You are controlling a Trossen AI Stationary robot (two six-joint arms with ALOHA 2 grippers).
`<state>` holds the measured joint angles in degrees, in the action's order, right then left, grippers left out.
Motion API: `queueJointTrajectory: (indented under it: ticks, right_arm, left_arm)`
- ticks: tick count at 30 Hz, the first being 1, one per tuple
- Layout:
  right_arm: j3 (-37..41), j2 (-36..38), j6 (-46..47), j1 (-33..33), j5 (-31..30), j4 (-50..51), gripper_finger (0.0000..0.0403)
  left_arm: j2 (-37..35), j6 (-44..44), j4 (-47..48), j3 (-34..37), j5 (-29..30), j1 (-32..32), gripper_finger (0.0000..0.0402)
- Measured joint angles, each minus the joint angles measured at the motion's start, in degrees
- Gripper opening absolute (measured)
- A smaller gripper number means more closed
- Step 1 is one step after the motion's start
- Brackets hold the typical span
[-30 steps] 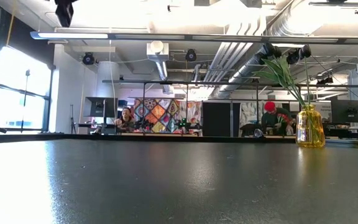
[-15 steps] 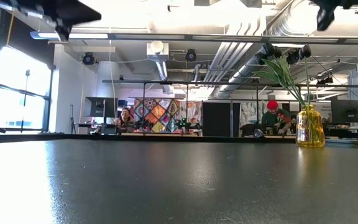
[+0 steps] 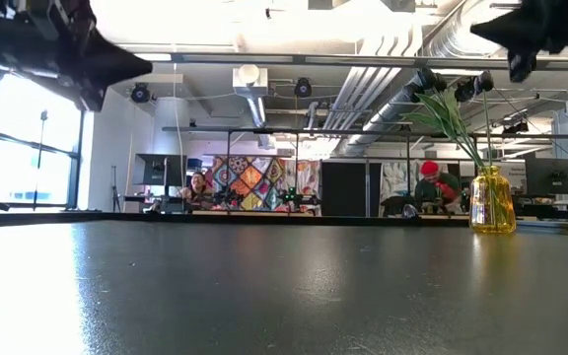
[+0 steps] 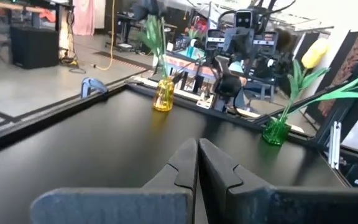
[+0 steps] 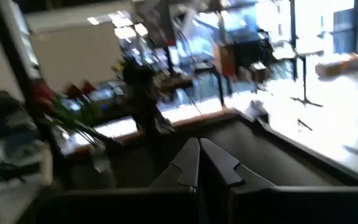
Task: Sort flowers into vase by color
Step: Return to Home Position
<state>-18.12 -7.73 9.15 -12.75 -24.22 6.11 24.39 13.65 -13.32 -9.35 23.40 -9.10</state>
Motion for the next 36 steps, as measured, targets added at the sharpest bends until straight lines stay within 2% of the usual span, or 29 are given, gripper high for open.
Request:
queueJointTrajectory:
  ticks: [2,5,7,13,19,24,33,36]
  right_arm:
    - [0.87,-0.04,3.45,0.0,-1.9,2.68,0.0]
    - [1.53,-0.09,13.67,0.0,-3.22,6.63,0.0]
    - [2.13,-0.02,14.23,0.0,-4.46,7.99,0.0]
    - [5.8,0.09,5.75,0.0,-5.13,0.0,0.0]
    - [9.66,1.02,-3.46,0.0,2.91,-10.97,0.0]
    - [9.76,1.2,-8.6,0.02,6.93,-10.96,0.0]
    - [9.76,1.2,-9.62,0.02,7.32,-9.75,0.0]
    - [9.76,1.2,-9.16,0.02,7.32,-10.18,0.0]
  left_arm:
    - [-0.32,1.13,-0.12,0.9,0.69,0.0,0.0]
    - [-0.38,0.66,0.37,1.23,1.95,0.0,0.0]
    - [-0.38,-1.57,1.72,1.23,3.46,-0.02,0.0]
    - [-0.35,-0.75,6.25,1.23,7.02,-0.02,0.0]
    - [-0.73,-3.87,6.14,1.23,0.72,-0.02,0.0]
    - [-0.73,-4.95,6.1,1.24,-0.04,1.24,0.0]
    - [-0.81,-5.81,-7.82,8.45,-2.4,4.69,0.0]
    - [-0.84,-6.39,-9.35,8.71,-2.46,4.79,0.0]
